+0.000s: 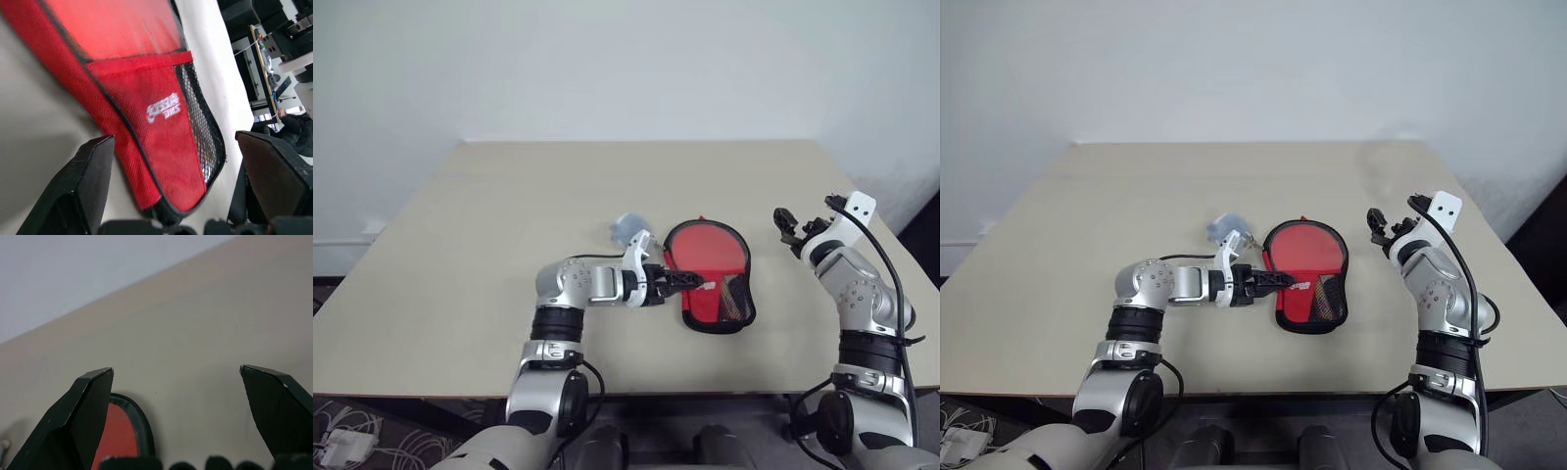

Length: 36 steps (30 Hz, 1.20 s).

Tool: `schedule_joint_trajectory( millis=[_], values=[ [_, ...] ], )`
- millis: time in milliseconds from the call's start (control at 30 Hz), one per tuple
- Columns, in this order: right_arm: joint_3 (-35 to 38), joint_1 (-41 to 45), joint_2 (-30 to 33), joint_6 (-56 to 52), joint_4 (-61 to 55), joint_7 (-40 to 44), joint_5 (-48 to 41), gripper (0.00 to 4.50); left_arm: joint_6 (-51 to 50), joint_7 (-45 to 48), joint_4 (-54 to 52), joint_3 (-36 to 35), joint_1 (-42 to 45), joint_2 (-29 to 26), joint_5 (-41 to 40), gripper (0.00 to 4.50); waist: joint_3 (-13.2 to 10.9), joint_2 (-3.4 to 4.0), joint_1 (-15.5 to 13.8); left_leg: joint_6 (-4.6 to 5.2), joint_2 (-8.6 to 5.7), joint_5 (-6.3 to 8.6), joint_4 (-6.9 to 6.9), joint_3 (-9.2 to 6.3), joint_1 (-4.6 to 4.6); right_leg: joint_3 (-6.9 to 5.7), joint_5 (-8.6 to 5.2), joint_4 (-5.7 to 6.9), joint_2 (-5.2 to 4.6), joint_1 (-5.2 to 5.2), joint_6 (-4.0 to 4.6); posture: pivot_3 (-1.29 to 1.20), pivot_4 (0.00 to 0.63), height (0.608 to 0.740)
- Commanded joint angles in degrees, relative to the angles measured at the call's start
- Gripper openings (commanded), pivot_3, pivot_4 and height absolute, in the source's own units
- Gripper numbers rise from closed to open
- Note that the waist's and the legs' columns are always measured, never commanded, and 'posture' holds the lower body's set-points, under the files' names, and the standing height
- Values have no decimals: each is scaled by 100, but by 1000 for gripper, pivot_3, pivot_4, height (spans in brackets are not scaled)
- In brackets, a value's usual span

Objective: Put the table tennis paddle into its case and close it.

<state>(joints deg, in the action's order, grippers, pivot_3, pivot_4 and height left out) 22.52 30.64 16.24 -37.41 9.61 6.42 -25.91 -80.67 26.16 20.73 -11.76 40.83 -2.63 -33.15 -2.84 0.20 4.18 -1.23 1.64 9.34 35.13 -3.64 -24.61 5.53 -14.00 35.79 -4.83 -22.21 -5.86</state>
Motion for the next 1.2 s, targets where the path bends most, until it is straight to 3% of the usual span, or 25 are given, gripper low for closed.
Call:
schedule_joint_trajectory(
  millis=[33,400,733,833,1133,1200],
  values=[
    [47,94,20,28,-244,-9,-102,4483,-140,-15,-25,-85,179,-68,-121,4206,0,0,-1,0,0,0,0,0,0,0,0,0,0,1,0,0,0,740],
    [66,64,4,-33,-281,-71,-110,4483,442,-815,1359,-652,828,847,8,4206,-1,-2,-8,-2,-2,-1,0,-2,-1,-2,0,-3,-1,1,0,0,0,740],
    [113,-37,-33,-88,-403,-167,-103,4483,175,-1185,1456,-756,727,884,49,4206,0,-2,-7,-2,-2,-1,0,-2,0,-2,0,-3,-1,2,-1,0,0,740],
    [135,-58,-32,-103,-440,-196,-106,4500,-31,-1224,1412,-798,667,801,38,3629,0,-1,1,-2,-2,-1,-1,-2,0,-2,0,-3,-1,1,-1,0,0,740],
    [187,-63,-3,-66,-403,-247,-78,4500,-374,-1024,995,-759,381,721,-112,472,0,-1,-2,-4,-2,-2,-5,-2,0,-2,0,-1,0,0,-1,0,0,740],
    [189,-45,6,-62,-391,-259,-71,4500,-471,-1000,954,-763,345,744,-116,26,0,-1,-5,-5,-2,-2,-5,-2,0,-2,0,-1,0,0,0,0,0,740]
  ],
)
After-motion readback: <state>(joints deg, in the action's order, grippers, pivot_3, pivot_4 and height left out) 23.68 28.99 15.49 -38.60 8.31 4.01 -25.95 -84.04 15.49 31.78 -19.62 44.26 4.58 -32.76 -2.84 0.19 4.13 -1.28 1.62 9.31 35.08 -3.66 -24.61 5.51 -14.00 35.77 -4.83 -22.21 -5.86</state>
